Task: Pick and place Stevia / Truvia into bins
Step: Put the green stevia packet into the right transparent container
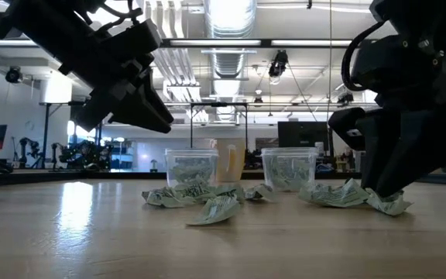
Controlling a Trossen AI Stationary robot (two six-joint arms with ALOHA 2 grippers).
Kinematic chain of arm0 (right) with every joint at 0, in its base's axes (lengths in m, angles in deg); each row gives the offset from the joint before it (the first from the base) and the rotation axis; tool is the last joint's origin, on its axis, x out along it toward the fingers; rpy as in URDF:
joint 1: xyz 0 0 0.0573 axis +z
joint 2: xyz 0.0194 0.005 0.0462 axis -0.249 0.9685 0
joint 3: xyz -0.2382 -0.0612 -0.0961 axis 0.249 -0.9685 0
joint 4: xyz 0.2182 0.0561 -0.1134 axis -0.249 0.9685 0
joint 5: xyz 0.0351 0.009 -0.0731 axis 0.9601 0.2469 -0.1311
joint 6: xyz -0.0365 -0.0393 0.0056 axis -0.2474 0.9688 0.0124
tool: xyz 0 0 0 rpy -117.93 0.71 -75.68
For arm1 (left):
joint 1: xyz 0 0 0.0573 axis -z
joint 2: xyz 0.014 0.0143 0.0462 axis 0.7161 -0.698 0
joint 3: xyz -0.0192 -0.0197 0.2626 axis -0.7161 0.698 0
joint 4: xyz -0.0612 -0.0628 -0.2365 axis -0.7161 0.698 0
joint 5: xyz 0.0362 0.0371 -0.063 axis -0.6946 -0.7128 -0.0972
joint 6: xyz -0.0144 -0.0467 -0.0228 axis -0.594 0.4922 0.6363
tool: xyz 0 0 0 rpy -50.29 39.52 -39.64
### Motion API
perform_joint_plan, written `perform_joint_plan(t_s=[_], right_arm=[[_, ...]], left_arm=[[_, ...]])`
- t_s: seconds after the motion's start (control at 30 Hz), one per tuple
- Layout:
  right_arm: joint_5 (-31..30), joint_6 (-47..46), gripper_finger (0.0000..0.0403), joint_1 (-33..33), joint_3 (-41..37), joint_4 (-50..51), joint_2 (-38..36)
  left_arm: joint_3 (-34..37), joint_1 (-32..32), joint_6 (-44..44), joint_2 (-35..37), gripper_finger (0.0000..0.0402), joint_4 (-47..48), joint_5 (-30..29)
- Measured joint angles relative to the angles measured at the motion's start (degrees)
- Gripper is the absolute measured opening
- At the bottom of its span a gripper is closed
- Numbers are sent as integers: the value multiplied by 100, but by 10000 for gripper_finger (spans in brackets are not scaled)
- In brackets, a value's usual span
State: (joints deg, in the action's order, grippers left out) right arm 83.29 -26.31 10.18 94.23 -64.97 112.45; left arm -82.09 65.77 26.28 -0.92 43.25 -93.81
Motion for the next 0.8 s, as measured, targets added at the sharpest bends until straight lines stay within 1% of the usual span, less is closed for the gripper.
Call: perform_joint_plan(t_s=[0.23, 0.37, 0.63, 0.8], right_arm=[[-4, 4, 63, 0, 0, -4, 0], [-137, 5, 63, 0, 0, 26, 0], [-180, 9, 63, 0, -2, 44, 0], [-307, 35, 59, -3, 7, 16, 197]], left_arm=[[-7, 0, 0, 0, 112, 1, -2], [2, -4, 0, 0, 112, 4, -1], [-3, -4, -1, 0, 112, 0, -1], [-1, -2, -2, 0, 112, 2, -2]])
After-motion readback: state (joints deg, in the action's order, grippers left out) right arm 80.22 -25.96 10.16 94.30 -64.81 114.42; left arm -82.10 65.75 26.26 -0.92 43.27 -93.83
